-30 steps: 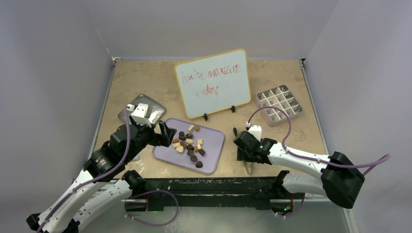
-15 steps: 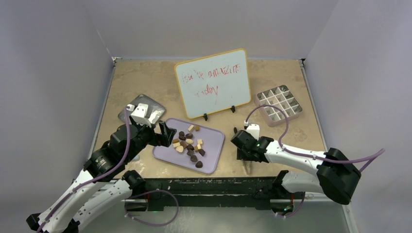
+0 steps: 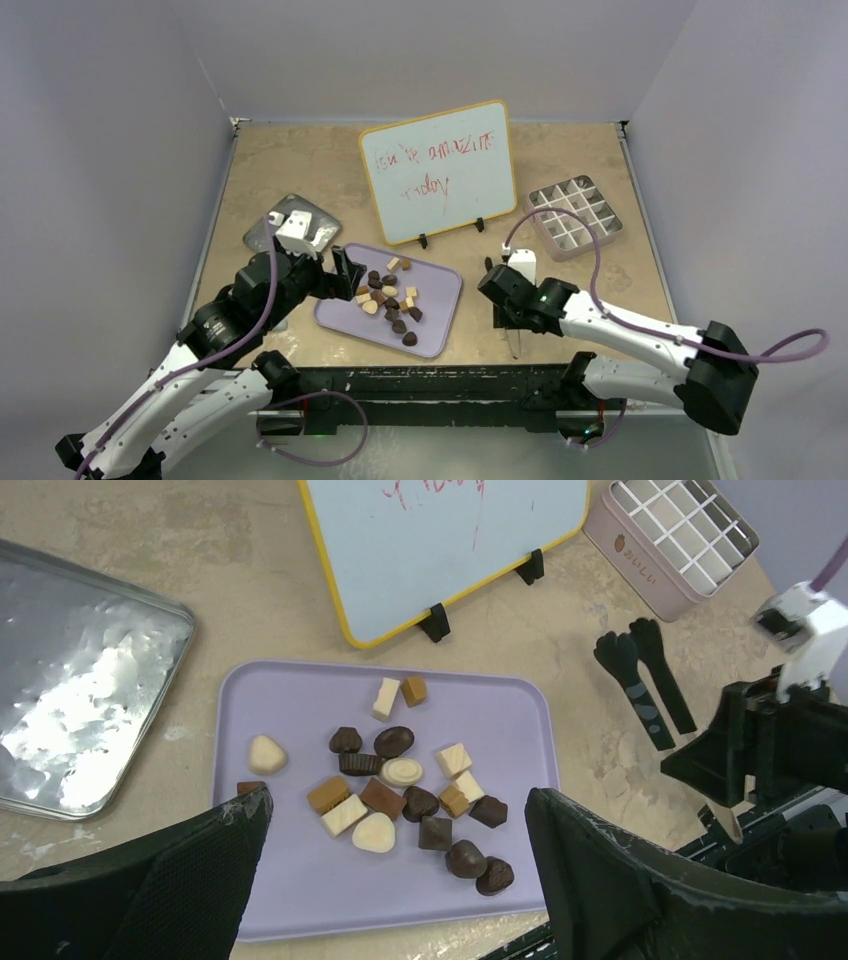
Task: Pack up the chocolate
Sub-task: Pick up the clamp at the center of the board, then pick up the fake chocolate from the plate.
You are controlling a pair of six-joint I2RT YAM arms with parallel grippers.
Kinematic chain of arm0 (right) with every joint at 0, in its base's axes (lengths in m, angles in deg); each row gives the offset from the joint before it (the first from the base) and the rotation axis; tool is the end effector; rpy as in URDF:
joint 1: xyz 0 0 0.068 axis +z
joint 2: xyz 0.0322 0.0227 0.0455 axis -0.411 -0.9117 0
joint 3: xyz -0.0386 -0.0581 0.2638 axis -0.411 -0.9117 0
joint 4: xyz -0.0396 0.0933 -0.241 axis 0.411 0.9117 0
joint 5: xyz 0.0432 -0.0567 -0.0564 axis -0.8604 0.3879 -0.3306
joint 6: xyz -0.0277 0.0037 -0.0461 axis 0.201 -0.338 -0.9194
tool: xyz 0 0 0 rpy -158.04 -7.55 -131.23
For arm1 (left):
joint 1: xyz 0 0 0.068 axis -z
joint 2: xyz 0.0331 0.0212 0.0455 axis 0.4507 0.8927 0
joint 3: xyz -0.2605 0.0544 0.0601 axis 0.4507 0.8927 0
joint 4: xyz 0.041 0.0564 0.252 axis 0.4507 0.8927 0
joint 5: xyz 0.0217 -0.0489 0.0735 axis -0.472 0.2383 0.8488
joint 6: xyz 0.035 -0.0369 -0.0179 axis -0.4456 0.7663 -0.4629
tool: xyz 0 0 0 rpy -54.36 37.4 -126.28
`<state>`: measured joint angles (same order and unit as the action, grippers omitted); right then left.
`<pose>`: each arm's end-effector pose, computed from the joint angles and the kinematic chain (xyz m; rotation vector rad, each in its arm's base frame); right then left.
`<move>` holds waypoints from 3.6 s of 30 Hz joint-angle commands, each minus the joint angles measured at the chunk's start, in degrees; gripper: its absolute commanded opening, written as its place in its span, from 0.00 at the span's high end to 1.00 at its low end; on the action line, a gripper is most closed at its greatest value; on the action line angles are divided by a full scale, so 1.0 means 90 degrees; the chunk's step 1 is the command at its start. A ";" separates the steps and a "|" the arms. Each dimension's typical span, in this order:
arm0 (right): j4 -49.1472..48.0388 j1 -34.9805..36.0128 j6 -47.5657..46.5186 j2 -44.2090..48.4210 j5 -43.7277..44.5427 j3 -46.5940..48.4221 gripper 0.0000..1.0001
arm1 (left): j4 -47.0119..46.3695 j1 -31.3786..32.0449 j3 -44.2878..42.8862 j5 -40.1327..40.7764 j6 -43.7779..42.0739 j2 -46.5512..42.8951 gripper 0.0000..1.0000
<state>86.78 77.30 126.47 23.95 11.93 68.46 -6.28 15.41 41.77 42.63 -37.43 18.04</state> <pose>0.1271 0.1438 0.1894 0.0511 2.5377 0.0878 0.0935 -0.0734 0.3273 0.1168 1.9741 -0.5549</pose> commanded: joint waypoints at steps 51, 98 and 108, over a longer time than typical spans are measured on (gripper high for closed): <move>-0.0055 0.1624 -0.3154 -0.0004 -0.1353 0.3010 0.58 | -0.0483 0.0019 -0.0477 -0.0267 -0.0004 0.1086 0.06; 0.0783 0.1649 -0.2969 -0.1157 -0.1821 0.3211 0.97 | -0.0015 0.0026 -0.0109 0.0242 -0.0221 0.0026 0.00; 0.1164 0.0957 -0.2883 -0.1134 -0.0970 0.3621 0.95 | -0.0005 0.0019 -0.0116 0.0125 -0.0250 0.0032 0.00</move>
<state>94.80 89.67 100.09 13.29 -0.94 97.86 -6.00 15.52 40.72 44.12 -39.05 18.67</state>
